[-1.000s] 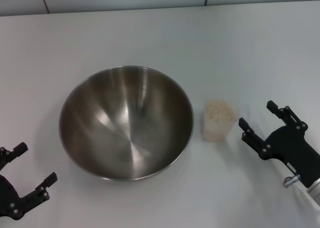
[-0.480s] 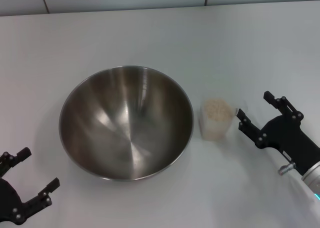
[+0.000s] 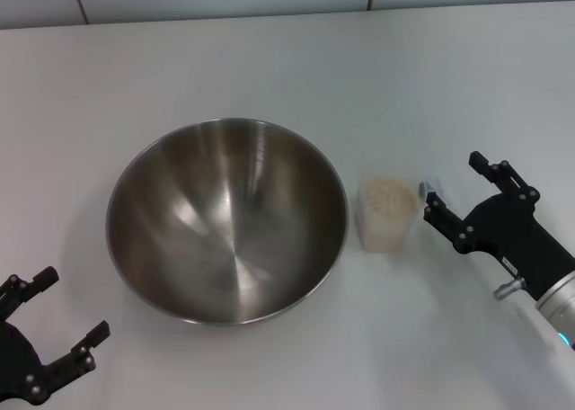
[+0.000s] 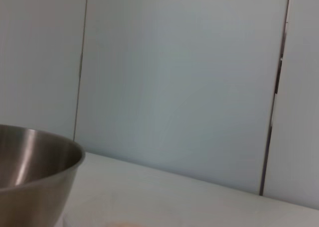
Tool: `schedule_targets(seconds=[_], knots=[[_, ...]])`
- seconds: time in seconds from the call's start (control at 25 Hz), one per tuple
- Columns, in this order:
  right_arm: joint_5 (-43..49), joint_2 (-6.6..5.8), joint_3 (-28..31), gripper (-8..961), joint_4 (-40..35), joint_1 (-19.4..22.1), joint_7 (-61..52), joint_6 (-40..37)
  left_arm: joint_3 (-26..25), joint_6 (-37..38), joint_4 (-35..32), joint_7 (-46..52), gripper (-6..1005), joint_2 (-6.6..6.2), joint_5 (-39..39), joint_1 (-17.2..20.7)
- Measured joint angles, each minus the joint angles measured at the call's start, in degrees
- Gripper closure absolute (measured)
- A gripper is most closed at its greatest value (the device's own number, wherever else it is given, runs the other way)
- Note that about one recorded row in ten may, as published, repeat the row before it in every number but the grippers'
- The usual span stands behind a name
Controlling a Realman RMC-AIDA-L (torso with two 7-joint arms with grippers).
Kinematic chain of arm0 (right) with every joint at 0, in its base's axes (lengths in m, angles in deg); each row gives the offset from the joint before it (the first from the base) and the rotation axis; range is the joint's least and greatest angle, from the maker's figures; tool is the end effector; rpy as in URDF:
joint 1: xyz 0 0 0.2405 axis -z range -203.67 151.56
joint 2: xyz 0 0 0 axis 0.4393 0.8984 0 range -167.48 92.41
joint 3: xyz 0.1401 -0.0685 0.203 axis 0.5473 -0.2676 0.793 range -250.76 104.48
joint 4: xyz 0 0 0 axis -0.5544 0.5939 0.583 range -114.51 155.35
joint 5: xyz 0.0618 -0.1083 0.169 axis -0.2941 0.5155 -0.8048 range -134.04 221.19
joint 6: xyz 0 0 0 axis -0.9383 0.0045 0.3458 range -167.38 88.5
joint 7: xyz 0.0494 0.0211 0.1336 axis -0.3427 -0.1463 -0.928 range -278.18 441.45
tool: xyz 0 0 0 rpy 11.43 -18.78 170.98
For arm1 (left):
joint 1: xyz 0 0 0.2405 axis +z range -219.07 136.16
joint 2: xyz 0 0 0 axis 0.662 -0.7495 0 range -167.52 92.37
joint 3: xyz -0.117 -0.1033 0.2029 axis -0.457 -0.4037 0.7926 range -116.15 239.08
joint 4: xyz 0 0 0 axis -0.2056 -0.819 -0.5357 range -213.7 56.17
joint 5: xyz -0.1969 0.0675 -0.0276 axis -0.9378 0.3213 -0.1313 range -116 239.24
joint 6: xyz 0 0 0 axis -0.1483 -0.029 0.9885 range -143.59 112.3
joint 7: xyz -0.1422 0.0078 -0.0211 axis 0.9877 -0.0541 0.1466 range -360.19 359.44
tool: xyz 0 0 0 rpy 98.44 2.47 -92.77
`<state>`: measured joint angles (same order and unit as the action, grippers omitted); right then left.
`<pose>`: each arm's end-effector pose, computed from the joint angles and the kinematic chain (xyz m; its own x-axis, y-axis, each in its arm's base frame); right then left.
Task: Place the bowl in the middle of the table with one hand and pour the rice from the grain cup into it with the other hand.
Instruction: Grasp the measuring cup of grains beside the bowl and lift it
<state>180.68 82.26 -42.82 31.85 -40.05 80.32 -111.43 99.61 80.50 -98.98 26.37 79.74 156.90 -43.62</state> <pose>0.3321 0.2431 -0.0714 0.8219 -0.0068 -0.5695 -0.5170 -0.4287 -0.7409 -0.3673 0.1600 -0.0027 0.8220 0.0020 0.5695 0.3928 -0.7261 -0.5644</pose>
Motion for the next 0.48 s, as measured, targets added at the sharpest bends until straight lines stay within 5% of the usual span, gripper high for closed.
schedule_targets(seconds=[0.48], knots=[[-1.6,0.00,0.0,236,0.7,-1.2,0.0,1.3,0.0,0.0,0.0,0.1,132,0.13,1.3,-0.4]])
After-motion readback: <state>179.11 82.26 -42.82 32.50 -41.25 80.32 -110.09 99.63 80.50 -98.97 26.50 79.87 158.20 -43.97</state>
